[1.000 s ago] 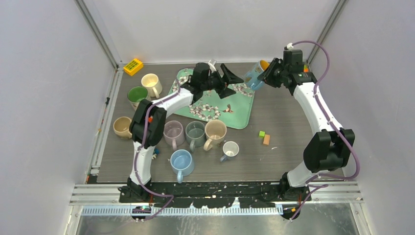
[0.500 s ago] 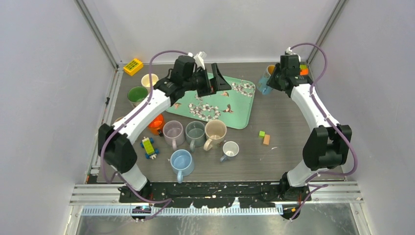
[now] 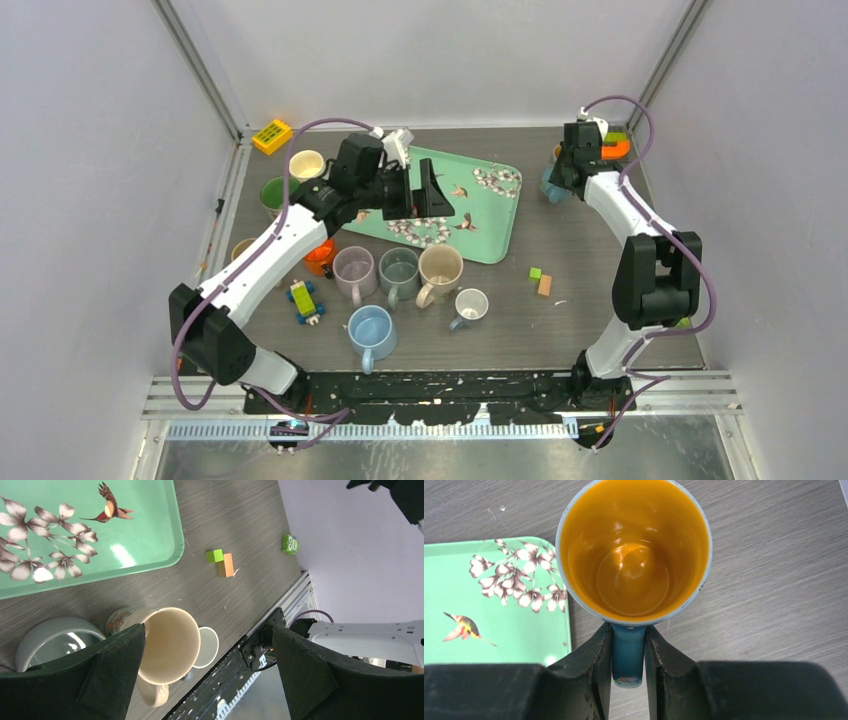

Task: Turn the mug right side up
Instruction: Place the cup at the corner of the board.

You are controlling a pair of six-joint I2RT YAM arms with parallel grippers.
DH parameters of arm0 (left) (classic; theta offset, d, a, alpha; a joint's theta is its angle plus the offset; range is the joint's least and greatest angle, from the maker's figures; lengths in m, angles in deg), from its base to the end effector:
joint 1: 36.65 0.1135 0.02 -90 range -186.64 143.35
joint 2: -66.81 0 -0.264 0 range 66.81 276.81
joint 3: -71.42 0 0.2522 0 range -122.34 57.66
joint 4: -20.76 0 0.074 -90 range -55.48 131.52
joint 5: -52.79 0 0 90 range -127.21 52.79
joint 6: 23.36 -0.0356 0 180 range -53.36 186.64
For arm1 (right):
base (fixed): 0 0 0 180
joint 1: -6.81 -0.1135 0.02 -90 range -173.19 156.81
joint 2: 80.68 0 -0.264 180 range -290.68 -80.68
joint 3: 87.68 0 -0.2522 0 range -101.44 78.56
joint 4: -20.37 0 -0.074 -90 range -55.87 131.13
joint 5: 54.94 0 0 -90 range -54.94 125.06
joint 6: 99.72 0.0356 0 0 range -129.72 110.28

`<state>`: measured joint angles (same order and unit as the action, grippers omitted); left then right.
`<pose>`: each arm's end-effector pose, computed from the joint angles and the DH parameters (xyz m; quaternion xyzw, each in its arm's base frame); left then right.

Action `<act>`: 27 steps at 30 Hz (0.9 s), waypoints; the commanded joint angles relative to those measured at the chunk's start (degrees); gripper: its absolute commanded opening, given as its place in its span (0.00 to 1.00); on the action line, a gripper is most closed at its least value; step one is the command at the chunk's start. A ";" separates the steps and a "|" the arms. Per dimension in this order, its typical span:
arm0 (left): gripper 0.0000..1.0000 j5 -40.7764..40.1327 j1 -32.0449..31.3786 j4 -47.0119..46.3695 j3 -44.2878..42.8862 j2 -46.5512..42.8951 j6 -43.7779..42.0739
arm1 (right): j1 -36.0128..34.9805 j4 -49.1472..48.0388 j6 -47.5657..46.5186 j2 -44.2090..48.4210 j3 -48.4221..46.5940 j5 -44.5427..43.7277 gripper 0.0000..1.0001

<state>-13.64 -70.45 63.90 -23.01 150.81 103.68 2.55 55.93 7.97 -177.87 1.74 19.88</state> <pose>0.2664 -0.1955 0.3641 0.0736 0.8615 -0.4180 0.2785 0.3835 0.0192 0.2736 0.1591 0.8937 -0.0420 0.4175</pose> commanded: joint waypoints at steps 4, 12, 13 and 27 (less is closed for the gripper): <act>1.00 0.17 -0.26 1.50 0.34 -3.33 -3.40 | 0.25 -11.92 -1.99 -2.94 -2.55 -2.97 0.01; 1.00 -0.84 -0.28 3.27 0.31 -4.15 -5.25 | 0.36 -13.47 -2.58 -6.99 -3.40 -3.42 0.01; 1.00 -0.95 -0.29 3.49 0.28 -4.25 -5.50 | 0.38 -12.92 -2.53 -7.35 -3.75 -3.49 0.01; 1.00 -0.89 -0.32 4.85 0.52 -4.71 -7.11 | 0.30 -4.49 3.42 -9.04 -6.09 -2.19 0.36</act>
<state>-14.29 -70.45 68.01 -22.55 148.30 98.65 2.77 51.06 8.19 -187.49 -1.04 17.89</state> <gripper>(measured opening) 0.996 0.340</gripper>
